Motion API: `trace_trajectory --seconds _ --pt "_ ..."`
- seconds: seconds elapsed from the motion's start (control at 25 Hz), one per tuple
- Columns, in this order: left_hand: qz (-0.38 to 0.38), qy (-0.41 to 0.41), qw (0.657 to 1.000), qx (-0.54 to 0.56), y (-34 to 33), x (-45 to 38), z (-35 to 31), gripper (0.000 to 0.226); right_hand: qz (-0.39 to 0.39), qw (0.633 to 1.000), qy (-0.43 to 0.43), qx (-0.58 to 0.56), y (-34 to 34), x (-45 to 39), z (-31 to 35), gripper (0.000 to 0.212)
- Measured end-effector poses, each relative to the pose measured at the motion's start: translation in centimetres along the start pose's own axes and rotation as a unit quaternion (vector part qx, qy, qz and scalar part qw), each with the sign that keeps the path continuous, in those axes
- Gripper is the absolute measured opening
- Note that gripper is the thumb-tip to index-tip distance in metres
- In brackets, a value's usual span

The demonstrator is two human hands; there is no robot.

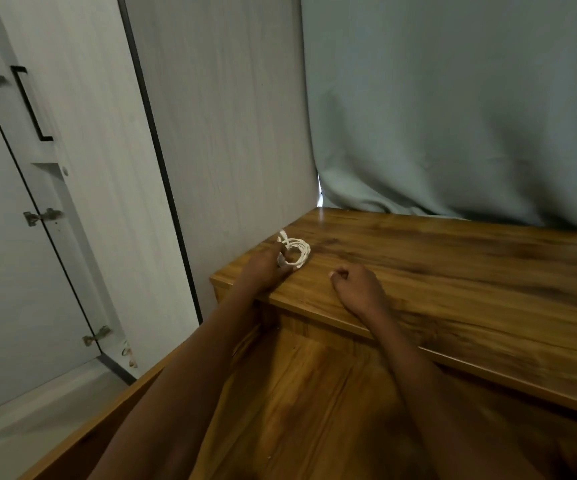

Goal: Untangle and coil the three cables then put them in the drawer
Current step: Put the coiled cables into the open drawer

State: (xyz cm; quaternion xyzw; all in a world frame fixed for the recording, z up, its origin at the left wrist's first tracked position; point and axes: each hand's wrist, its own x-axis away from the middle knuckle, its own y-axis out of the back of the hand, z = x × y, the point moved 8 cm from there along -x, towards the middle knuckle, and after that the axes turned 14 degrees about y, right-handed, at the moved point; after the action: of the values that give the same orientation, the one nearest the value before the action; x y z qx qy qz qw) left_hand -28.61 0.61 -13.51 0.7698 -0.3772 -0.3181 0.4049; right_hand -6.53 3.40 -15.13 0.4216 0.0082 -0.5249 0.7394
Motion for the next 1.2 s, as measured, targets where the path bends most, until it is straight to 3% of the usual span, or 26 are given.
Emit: trace_trajectory --seconds 0.16,0.28,0.44,0.48,0.6,0.68,0.8,0.92,1.0,1.2 --pt "0.102 -0.052 0.991 0.064 -0.7 4.8 -1.8 0.036 -0.091 0.992 -0.03 -0.081 2.0 1.2 -0.1 0.032" --pt "0.115 -0.101 0.987 0.053 -0.8 8.5 -3.1 0.042 -0.053 0.993 -0.011 -0.108 2.2 2.3 0.7 0.046" --pt "0.115 -0.17 0.976 0.071 -0.4 13.7 -5.3 0.045 0.007 1.0 0.02 0.0 2.6 3.9 1.1 0.013" --pt "0.111 -0.178 0.973 0.092 0.0 14.8 -5.6 0.043 0.021 1.0 0.012 0.004 3.3 4.4 0.9 0.014" --pt "0.054 -0.183 0.964 0.187 2.7 17.8 -6.2 0.028 0.124 0.991 0.05 -0.023 5.0 6.5 1.3 0.015" --pt "0.023 -0.188 0.955 0.226 4.1 19.6 -6.3 0.03 0.199 0.974 0.103 -0.044 6.4 9.1 2.4 0.016" --pt "0.042 -0.209 0.948 0.234 3.8 22.9 -7.1 0.036 0.341 0.929 0.14 -0.023 7.9 15.6 3.7 0.021" --pt "0.096 -0.257 0.941 0.198 2.2 26.6 -8.7 0.038 0.471 0.875 0.094 -0.056 7.9 22.9 3.6 0.026" --pt "0.108 -0.296 0.94 0.134 0.7 28.7 -9.6 0.039 0.505 0.859 0.072 -0.031 7.3 26.7 2.5 0.026" --pt "0.145 -0.395 0.907 0.004 -2.9 33.4 -11.3 0.039 0.503 0.862 0.069 0.009 6.0 31.6 0.9 0.024"
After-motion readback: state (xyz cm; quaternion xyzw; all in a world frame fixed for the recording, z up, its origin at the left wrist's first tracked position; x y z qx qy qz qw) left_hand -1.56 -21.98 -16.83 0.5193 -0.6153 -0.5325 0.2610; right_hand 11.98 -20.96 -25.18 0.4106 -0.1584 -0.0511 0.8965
